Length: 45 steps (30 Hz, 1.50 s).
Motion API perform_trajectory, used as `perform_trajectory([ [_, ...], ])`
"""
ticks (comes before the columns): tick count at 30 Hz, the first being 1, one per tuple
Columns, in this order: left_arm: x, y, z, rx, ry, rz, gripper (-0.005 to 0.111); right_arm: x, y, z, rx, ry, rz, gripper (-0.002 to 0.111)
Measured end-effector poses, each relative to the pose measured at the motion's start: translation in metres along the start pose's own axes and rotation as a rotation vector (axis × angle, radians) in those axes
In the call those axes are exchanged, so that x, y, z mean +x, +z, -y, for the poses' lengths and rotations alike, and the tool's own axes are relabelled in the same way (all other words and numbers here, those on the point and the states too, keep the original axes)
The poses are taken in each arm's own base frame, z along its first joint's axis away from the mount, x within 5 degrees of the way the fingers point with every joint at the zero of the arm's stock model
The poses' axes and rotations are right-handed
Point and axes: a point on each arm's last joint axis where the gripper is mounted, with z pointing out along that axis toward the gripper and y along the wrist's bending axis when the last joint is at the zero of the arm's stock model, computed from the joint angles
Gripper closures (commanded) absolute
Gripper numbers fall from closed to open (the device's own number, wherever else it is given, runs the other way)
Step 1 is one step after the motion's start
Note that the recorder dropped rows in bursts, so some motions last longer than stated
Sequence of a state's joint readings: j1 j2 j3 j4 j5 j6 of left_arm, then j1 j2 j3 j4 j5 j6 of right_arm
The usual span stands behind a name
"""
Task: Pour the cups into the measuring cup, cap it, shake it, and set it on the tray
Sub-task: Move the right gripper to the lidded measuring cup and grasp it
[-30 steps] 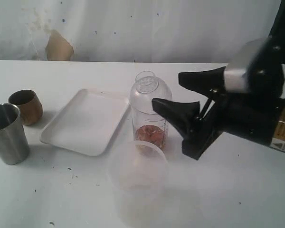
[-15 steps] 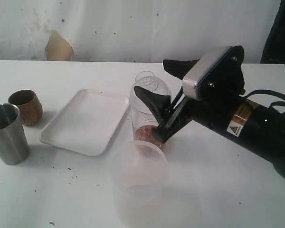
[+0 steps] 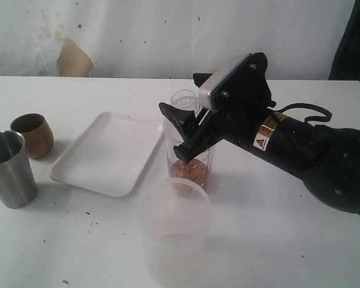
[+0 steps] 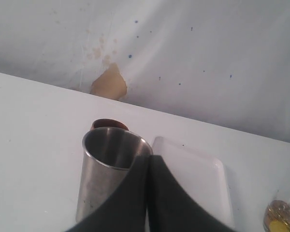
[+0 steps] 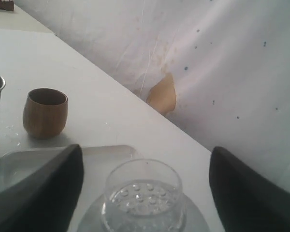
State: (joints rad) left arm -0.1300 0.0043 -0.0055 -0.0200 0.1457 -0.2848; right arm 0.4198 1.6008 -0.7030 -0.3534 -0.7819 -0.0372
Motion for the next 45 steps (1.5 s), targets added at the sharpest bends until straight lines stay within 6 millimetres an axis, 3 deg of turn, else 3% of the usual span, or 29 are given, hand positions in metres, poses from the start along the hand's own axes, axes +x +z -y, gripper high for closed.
perform_trajectory([
  [7,0.000,0.000,0.000,0.000,0.000,0.000,0.107,0.006,0.007,0.000,-0.004,0.003,-0.026,0.041],
  [11,0.000,0.000,0.000,0.000,0.000,0.000,0.107,0.010,0.010,-0.003,-0.016,0.004,-0.039,0.048],
  [23,0.000,0.000,0.000,-0.001,0.000,-0.002,0.107,0.009,0.010,-0.003,-0.014,0.007,-0.030,0.108],
  [45,0.000,0.000,0.000,-0.001,0.000,-0.002,0.107,0.001,0.004,0.009,0.103,0.236,-0.041,0.108],
])
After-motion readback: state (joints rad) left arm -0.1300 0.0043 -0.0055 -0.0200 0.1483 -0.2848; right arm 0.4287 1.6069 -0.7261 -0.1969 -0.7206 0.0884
